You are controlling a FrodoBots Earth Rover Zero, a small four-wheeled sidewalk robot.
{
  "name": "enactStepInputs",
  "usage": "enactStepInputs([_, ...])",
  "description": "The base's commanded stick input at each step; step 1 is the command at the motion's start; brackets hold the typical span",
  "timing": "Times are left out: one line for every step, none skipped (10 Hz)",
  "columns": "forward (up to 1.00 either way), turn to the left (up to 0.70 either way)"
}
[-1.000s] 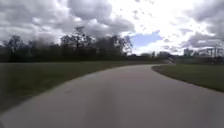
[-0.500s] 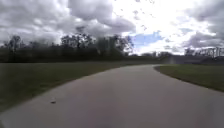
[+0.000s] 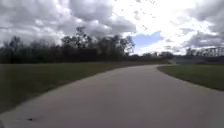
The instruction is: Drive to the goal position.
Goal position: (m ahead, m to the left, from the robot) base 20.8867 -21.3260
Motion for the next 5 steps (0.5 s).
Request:
enactStepInputs([1.0,0.0])
enactStepInputs([1.0,0.0])
enactStepInputs([1.0,0.0])
enactStepInputs([1.0,0.0])
enactStepInputs([1.0,0.0])
